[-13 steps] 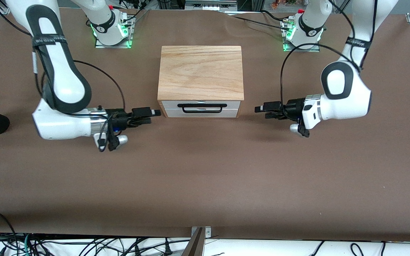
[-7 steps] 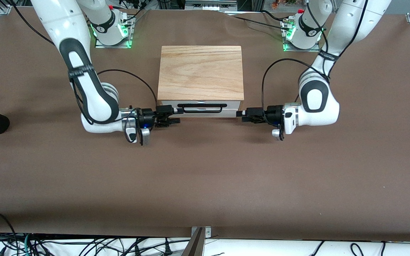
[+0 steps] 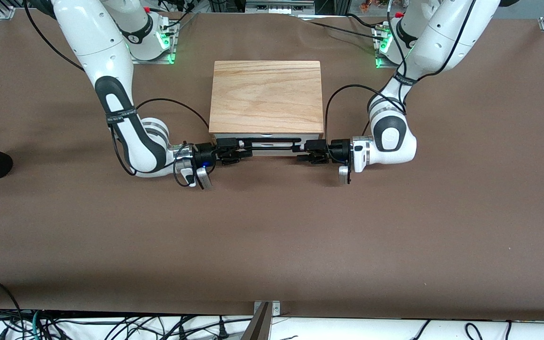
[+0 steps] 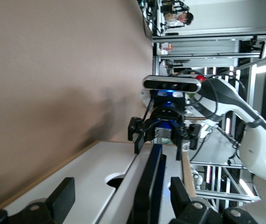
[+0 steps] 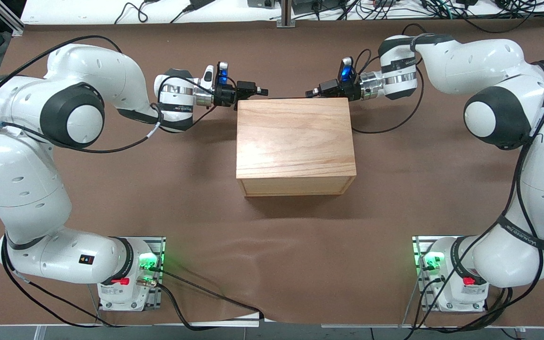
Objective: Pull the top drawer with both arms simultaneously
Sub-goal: 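Close the left gripper and the right gripper on the black handle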
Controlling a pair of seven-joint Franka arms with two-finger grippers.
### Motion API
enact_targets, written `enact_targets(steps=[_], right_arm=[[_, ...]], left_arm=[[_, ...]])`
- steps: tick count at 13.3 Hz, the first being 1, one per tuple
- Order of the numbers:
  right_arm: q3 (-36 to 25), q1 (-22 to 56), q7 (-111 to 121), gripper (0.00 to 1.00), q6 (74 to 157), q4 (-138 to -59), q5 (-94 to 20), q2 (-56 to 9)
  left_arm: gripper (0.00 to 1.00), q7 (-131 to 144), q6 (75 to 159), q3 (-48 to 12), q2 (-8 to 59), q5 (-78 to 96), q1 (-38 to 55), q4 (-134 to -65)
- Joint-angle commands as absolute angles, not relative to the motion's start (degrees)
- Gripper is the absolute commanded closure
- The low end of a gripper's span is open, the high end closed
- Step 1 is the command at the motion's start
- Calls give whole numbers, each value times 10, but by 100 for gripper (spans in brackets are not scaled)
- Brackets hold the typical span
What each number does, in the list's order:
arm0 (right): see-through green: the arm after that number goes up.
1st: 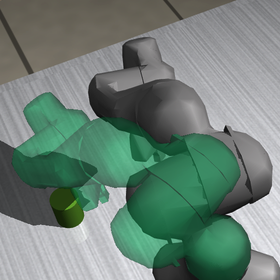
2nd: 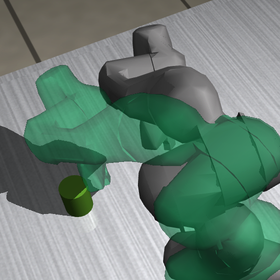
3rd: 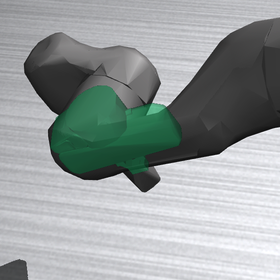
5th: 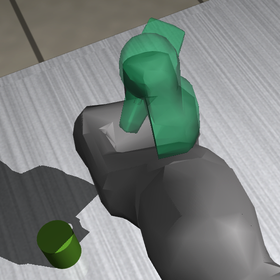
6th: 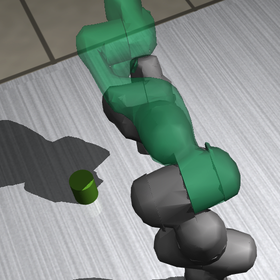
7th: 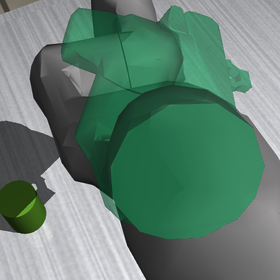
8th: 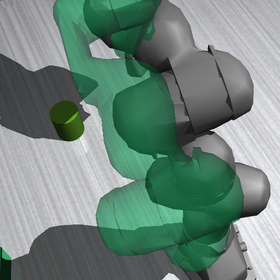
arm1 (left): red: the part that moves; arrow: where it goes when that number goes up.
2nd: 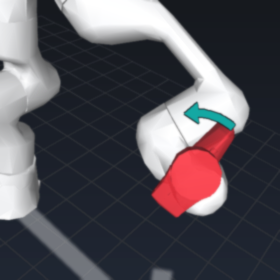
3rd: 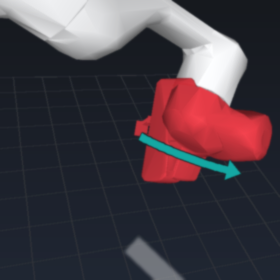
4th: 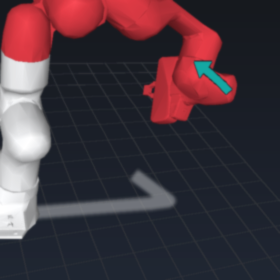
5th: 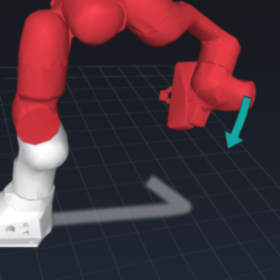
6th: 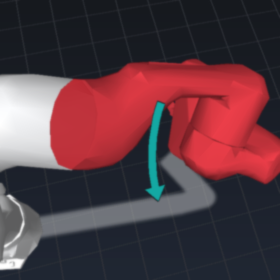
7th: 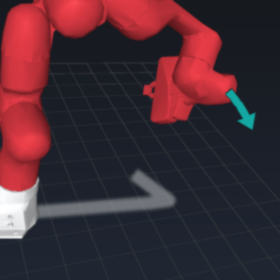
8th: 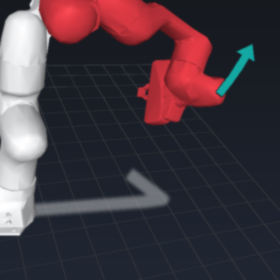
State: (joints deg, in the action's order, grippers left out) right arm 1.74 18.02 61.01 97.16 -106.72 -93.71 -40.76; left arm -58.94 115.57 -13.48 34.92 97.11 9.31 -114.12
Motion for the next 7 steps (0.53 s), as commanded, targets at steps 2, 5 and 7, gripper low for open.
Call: enact_targets(steps=[2, 5, 7], right_arm=[[18, 177, 618, 56, 944, -1097, -951, -399], [18, 169, 611, 78, 944, -1092, -951, -399], [18, 164, 611, 78, 943, -1091, -951, -399]], left_arm=[[9, -608, 1101, -134, 345, 988, 91, -1138], [15, -674, 1085, -134, 347, 1001, 87, -1143], [16, -686, 1074, -134, 350, 1008, 86, -1148]])
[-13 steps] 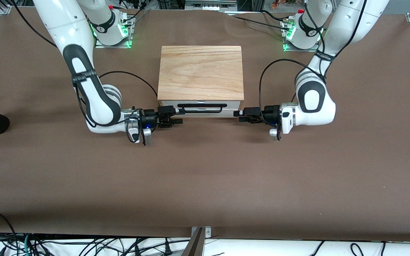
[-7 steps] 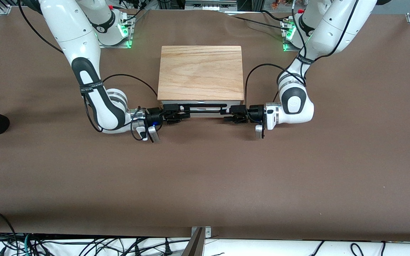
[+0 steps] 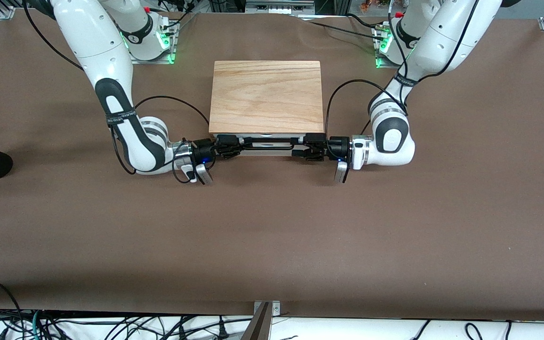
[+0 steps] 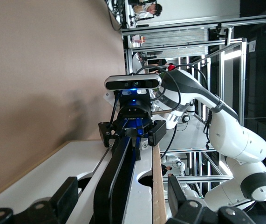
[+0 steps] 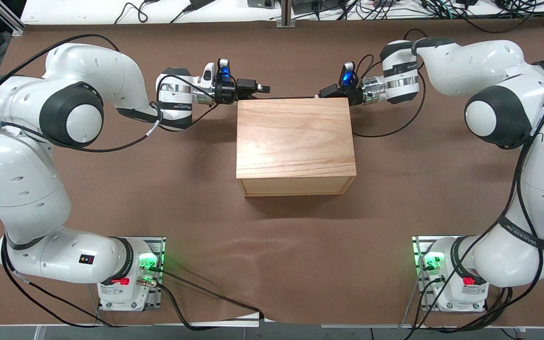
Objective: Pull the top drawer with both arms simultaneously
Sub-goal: 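Close the left gripper and the right gripper on the black handle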
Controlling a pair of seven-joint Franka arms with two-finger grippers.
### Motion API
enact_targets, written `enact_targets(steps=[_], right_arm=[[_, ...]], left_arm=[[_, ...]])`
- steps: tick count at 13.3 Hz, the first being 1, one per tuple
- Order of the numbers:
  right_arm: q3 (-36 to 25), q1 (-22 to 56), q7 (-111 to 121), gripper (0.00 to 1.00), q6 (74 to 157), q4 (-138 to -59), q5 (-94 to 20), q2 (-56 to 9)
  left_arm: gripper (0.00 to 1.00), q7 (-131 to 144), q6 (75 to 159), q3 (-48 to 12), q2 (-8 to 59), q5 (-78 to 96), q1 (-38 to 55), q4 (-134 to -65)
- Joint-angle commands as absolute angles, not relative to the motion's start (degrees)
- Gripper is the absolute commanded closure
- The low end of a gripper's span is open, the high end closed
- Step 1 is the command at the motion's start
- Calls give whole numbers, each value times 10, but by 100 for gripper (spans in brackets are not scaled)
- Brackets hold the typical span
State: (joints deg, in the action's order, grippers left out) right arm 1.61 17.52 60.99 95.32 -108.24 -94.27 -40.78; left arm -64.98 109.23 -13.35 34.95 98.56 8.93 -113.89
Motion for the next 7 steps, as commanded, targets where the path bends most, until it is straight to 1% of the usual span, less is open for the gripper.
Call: enact_targets(steps=[1, 2, 3, 4, 5, 6, 7], right_arm=[[18, 161, 610, 78, 943, -1089, -951, -398], [18, 160, 610, 77, 943, -1086, -951, -398], [18, 157, 610, 75, 943, -1084, -951, -399], [17, 157, 610, 71, 944, -1080, -951, -400], [18, 157, 610, 65, 944, -1079, -951, -400], [18, 157, 610, 60, 943, -1079, -951, -399], [17, 157, 610, 59, 944, -1079, -951, -400]], left_arm=[[19, -687, 1067, -133, 352, 1008, 85, -1148], [26, -691, 1065, -132, 356, 1008, 85, -1148], [30, -694, 1065, -132, 359, 1008, 85, -1149], [37, -695, 1064, -132, 365, 1008, 85, -1149], [39, -696, 1064, -132, 370, 1008, 85, -1149], [44, -696, 1064, -132, 373, 1008, 85, -1148], [46, -695, 1065, -132, 376, 1009, 85, -1149]])
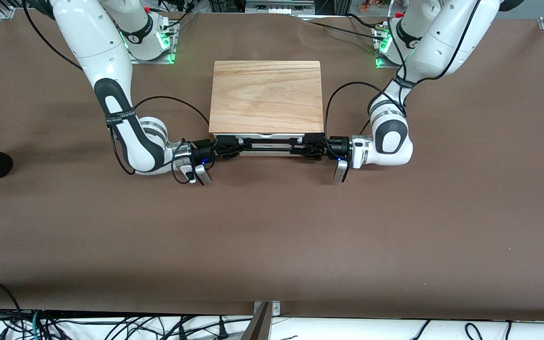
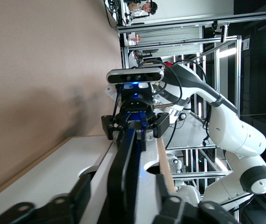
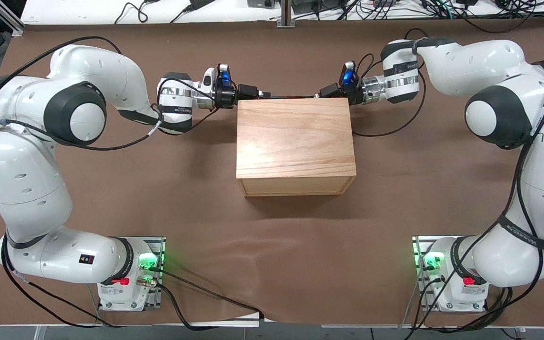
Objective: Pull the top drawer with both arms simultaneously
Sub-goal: 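Close the left gripper and the right gripper on the black handle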
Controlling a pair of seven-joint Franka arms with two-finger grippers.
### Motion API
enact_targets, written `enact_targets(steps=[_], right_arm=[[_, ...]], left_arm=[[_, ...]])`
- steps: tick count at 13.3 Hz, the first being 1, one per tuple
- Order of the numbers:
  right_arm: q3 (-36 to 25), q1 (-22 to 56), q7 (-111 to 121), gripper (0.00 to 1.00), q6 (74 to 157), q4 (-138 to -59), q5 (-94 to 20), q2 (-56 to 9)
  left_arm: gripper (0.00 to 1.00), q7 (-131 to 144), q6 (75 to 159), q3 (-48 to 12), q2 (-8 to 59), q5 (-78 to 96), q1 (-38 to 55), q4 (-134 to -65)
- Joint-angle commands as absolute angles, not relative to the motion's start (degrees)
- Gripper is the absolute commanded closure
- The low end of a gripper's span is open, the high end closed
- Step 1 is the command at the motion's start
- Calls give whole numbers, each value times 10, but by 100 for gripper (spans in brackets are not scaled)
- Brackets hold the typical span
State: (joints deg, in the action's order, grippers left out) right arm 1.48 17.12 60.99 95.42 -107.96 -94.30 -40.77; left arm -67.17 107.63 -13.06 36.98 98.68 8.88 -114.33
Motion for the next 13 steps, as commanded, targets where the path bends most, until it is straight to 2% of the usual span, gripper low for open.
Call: enact_targets(steps=[1, 2, 4, 6, 7, 9, 11, 13], right_arm=[[17, 156, 610, 59, 944, -1078, -951, -400], [17, 156, 610, 59, 944, -1074, -951, -400], [17, 156, 610, 61, 944, -1071, -951, -400], [17, 156, 610, 73, 944, -1071, -951, -400], [17, 157, 610, 76, 944, -1071, -951, -401], [17, 158, 617, 69, 944, -1072, -949, -405], [17, 161, 618, 69, 944, -1072, -949, -406], [16, 163, 618, 70, 945, -1072, -949, -407]], left_arm=[[51, -694, 1065, -132, 377, 1009, 86, -1149], [60, -693, 1065, -132, 377, 1009, 86, -1149], [62, -691, 1065, -132, 377, 1014, 88, -1154], [66, -692, 1065, -133, 375, 1024, 91, -1162], [66, -692, 1065, -134, 374, 1024, 91, -1166], [70, -692, 1065, -134, 372, 1024, 92, -1170], [78, -692, 1064, -134, 367, 1024, 92, -1174], [92, -693, 1062, -135, 365, 1024, 91, -1180]])
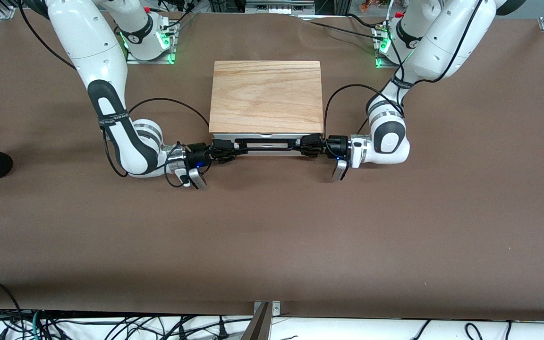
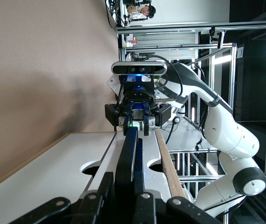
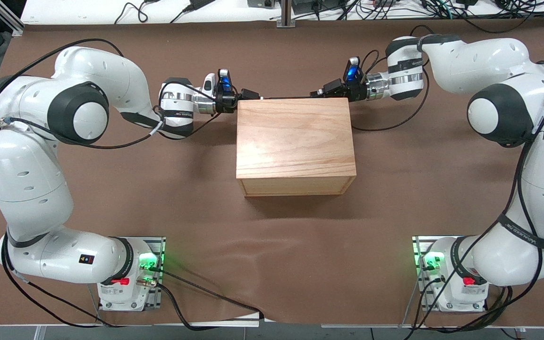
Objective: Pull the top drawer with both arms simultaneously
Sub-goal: 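Close the left gripper and the right gripper on the black handle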
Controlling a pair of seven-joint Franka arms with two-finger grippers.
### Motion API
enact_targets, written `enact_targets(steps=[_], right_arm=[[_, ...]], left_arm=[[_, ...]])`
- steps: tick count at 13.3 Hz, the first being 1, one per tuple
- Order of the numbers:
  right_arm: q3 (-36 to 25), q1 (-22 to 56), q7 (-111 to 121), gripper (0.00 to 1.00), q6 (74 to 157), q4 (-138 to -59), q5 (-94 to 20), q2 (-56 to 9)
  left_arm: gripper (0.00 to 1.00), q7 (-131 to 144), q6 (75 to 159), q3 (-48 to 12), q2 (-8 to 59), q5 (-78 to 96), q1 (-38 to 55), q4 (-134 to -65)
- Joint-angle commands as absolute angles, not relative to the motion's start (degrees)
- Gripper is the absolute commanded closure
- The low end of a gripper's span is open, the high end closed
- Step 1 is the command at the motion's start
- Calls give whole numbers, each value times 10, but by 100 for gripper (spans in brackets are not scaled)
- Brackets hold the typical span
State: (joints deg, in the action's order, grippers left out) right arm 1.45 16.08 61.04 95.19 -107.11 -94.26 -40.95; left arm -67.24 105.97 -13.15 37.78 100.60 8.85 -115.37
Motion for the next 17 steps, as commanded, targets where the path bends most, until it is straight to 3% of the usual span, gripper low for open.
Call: enact_targets(steps=[1, 2, 5, 6, 17], right_arm=[[17, 163, 619, 71, 945, -1072, -949, -408], [17, 163, 620, 72, 945, -1072, -949, -408], [17, 164, 620, 98, 945, -1072, -948, -408], [16, 164, 620, 100, 944, -1072, -948, -408], [13, 156, 540, 100, 951, -990, -946, -429]], left_arm=[[100, -693, 1052, -134, 365, 1024, 92, -1182], [100, -693, 1049, -134, 366, 1024, 92, -1182], [100, -692, 1049, -134, 368, 1024, 92, -1180], [100, -693, 1049, -134, 370, 1024, 92, -1179], [100, -693, 1050, -127, 390, 1024, 92, -1147]])
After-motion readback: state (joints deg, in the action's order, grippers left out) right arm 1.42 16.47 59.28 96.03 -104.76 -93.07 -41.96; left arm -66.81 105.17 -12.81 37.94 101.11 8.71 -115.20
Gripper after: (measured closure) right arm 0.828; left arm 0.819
